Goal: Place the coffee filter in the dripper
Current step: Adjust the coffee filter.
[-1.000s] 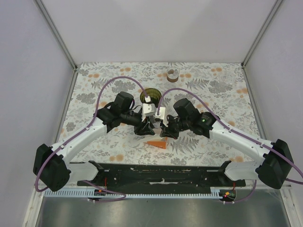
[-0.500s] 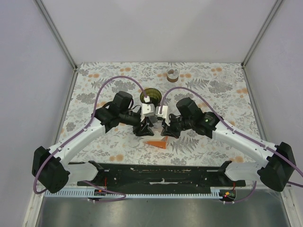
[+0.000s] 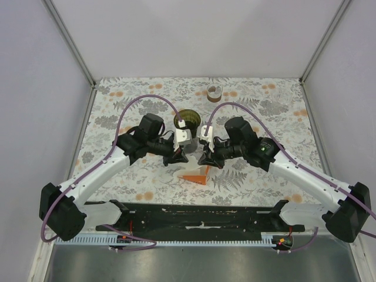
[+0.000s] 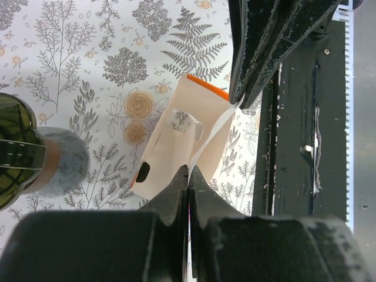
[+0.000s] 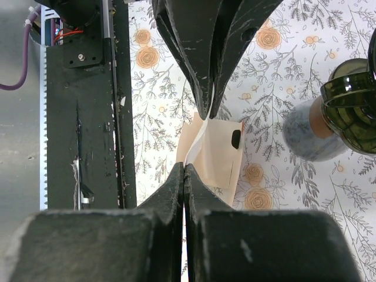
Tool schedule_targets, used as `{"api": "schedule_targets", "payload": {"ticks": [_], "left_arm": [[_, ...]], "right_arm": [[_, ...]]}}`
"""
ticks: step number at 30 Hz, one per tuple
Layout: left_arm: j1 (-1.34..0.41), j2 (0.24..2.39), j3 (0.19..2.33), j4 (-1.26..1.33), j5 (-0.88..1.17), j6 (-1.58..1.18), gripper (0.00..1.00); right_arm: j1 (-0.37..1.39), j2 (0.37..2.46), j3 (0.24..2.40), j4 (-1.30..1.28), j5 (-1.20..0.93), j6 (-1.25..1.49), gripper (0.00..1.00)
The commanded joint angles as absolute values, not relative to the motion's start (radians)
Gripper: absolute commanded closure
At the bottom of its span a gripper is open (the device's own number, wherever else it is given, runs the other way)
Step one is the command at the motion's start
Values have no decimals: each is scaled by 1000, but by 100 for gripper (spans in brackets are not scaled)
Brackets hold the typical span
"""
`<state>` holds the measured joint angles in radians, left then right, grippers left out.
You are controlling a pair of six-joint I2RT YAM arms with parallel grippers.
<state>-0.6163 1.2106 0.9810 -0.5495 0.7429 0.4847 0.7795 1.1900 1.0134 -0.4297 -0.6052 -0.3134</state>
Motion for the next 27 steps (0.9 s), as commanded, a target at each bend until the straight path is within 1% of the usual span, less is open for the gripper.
{"api": "schedule_targets", "payload": {"ticks": [1, 2, 5, 7, 9, 11, 14, 19, 22, 25, 26, 27], "left_arm": [[-611, 1195, 1026, -549, 750, 492, 98], [-607, 1196, 1037, -557, 759, 488, 98], [-569, 1200, 1080, -592, 827, 468, 98], [-545, 1201, 1113, -627, 874, 466, 98], [-540, 1200, 1135, -655, 899, 477, 98], [-540, 1201, 1135, -669, 932, 492, 98], [-532, 1204, 1138, -669, 950, 483, 98], [-488, 1201, 1207, -701, 970, 462, 98], [-473, 1195, 1255, -700, 849, 417, 98], [-468, 1175, 1262, -674, 607, 382, 98], [-462, 1172, 1259, -660, 542, 368, 98], [-457, 1166, 1252, -647, 472, 354, 98]], "right_arm": [[773, 1160, 1063, -414, -646, -304, 100], [769, 1154, 1065, -414, -644, -296, 95], [730, 1118, 1065, -407, -661, -264, 72], [692, 1079, 1055, -385, -705, -242, 63], [660, 1027, 1026, -353, -738, -219, 58], [650, 999, 1003, -331, -726, -207, 52], [649, 996, 982, -334, -709, -206, 46], [649, 1014, 979, -327, -727, -193, 36], [647, 1026, 982, -314, -643, -170, 30], [650, 1084, 1014, -350, -479, -118, 30], [653, 1106, 1028, -373, -454, -112, 29], [667, 1132, 1034, -388, -436, -113, 26]]}}
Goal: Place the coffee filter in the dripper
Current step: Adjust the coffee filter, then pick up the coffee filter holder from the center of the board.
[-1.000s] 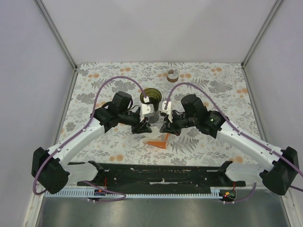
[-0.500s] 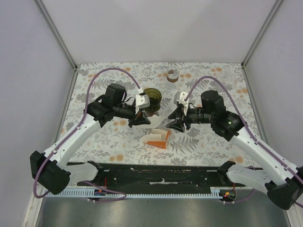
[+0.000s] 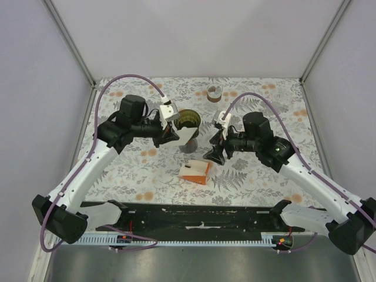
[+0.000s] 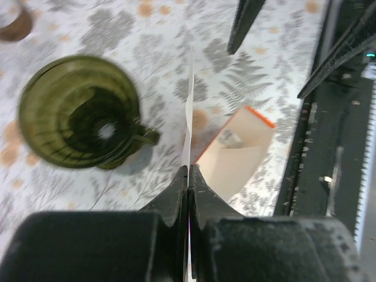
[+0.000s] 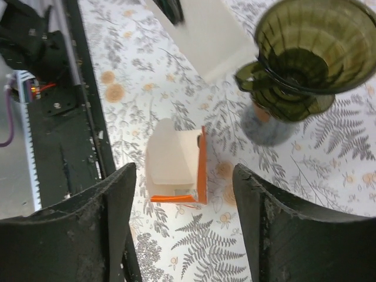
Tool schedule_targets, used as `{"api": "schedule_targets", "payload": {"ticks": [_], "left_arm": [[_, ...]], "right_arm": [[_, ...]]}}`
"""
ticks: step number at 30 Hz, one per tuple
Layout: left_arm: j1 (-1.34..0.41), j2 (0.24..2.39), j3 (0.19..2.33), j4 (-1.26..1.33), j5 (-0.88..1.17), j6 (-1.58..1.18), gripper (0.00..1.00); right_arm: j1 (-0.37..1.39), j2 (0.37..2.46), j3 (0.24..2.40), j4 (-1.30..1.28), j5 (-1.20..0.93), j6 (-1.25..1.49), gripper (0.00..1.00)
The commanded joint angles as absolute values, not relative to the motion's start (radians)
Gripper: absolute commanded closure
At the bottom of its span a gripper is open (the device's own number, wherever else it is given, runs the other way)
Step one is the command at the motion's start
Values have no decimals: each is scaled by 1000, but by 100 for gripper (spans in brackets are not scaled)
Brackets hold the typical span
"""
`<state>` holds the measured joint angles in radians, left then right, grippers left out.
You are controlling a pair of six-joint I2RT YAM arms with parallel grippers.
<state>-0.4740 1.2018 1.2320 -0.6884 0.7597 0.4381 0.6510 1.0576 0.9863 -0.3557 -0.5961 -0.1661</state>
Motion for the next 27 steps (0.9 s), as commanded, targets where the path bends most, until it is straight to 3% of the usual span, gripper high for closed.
{"api": "schedule_targets", "payload": {"ticks": [1, 6, 14, 17, 21, 24, 27], "left_arm": [[-445, 1161, 1247, -640, 431, 348, 98], [-399, 1135, 1235, -632, 333, 337, 98], [-374, 1108, 1209, -634, 282, 339, 98], [-374, 1109, 1206, -630, 288, 341, 98], [-374, 1104, 1206, -634, 288, 344, 98], [-373, 1103, 1201, -637, 284, 347, 98], [-373, 1100, 1203, -640, 281, 348, 98]], "right_arm": [[686, 1158, 1040, -397, -416, -123, 23], [796, 1308, 1103, -482, -276, -186, 22], [834, 1436, 1114, -492, -213, -215, 34], [838, 1476, 1121, -500, -186, -215, 48], [838, 1486, 1124, -517, -183, -218, 79], [838, 1456, 1111, -531, -172, -219, 93], [838, 1405, 1089, -552, -157, -227, 100]]}}
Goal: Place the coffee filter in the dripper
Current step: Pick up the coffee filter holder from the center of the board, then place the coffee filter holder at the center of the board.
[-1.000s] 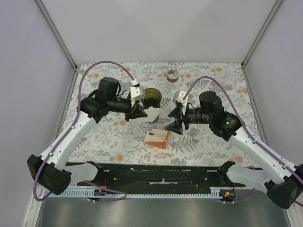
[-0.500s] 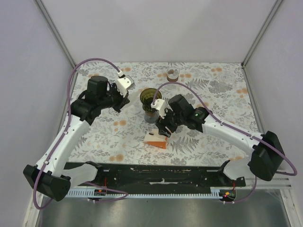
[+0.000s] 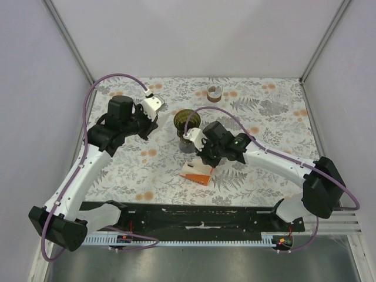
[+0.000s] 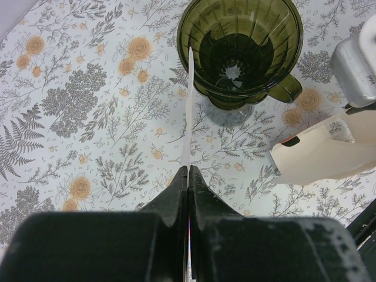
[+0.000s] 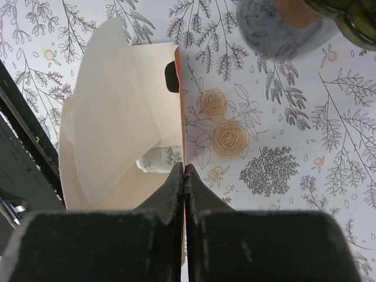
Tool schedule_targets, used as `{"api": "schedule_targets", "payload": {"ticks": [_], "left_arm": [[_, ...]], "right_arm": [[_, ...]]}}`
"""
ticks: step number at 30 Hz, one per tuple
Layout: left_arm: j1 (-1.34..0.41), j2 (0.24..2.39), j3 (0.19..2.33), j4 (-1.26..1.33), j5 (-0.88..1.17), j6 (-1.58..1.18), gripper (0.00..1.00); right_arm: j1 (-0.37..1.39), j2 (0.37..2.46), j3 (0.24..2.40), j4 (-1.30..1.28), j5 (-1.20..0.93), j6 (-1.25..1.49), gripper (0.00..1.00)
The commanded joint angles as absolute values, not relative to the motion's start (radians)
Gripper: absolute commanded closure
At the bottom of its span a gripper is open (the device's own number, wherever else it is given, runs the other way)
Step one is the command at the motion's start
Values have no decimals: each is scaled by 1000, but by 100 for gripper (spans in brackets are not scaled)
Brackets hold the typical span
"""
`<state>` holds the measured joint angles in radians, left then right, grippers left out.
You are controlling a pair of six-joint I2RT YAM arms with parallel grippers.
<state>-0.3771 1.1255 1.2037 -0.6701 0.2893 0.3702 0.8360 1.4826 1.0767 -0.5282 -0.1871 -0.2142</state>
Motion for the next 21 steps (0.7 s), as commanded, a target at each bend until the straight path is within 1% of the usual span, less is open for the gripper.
{"api": "schedule_targets", "payload": {"ticks": [1, 5, 13, 18, 21], "left_arm": [[-374, 1098, 1203, -641, 278, 351, 98], [-373, 1097, 1209, -643, 264, 354, 98], [-373, 1101, 1216, -643, 264, 347, 98], [-374, 1103, 1227, -641, 271, 342, 98], [-374, 1104, 1229, -643, 282, 341, 98]], "right_arm": [[838, 1382, 1082, -558, -146, -229, 100], [815, 1295, 1036, -581, -58, -212, 100], [622, 1181, 966, -621, -6, -88, 100], [506, 1221, 999, -601, 187, -5, 100], [408, 1288, 1028, -559, 207, 40, 100]]}}
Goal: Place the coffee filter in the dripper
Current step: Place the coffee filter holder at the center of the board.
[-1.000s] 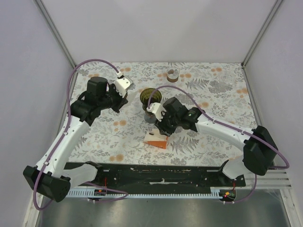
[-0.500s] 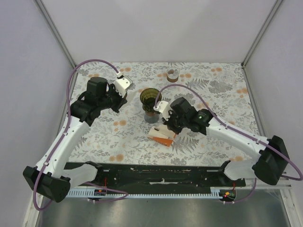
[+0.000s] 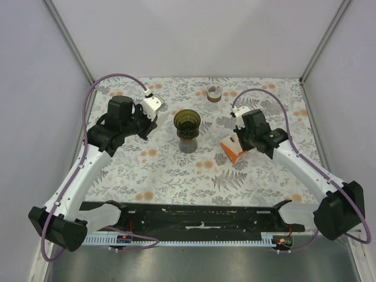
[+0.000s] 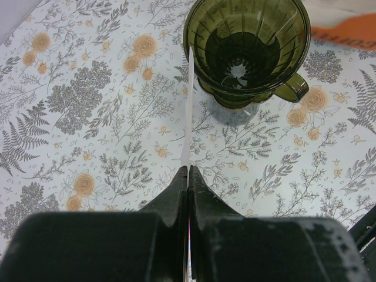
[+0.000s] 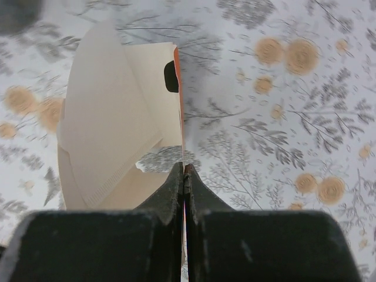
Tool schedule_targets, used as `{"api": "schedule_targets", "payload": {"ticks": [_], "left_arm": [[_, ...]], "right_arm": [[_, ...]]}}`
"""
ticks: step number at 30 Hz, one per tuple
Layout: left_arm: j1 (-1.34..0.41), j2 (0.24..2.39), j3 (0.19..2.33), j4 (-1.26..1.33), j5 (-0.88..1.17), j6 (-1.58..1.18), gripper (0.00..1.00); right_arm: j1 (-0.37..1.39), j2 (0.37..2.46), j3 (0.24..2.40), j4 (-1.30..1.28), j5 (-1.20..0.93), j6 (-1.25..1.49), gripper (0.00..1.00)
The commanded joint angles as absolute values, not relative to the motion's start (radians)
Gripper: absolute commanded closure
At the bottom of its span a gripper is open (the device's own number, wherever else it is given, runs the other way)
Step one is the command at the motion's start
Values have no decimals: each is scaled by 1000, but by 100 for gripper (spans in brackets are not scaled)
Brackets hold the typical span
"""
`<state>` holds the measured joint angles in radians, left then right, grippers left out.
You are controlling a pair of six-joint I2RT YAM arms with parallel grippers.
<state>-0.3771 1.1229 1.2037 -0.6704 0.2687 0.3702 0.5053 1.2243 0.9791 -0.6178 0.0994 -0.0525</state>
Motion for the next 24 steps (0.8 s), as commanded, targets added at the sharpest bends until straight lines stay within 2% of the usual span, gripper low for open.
{"api": "schedule_targets", "payload": {"ticks": [1, 5, 12, 14, 17, 21, 24], "left_arm": [[-376, 1103, 1230, -646, 284, 342, 98], [-377, 1097, 1241, -666, 308, 348, 98], [-376, 1104, 1253, -696, 411, 371, 98], [-376, 1104, 1258, -703, 422, 377, 98], [-376, 1108, 1266, -716, 442, 383, 98], [-376, 1108, 1273, -729, 457, 390, 98], [-376, 1109, 1282, -736, 459, 397, 98]], "right_arm": [[379, 1310, 1032, -545, 193, 49, 100], [296, 1367, 1040, -505, 202, 61, 100], [261, 1417, 1040, -482, 219, 67, 100], [261, 1422, 1039, -482, 215, 67, 89], [262, 1422, 1040, -482, 204, 69, 83], [261, 1405, 1046, -488, 180, 69, 65], [261, 1388, 1084, -523, 144, 57, 57]]}}
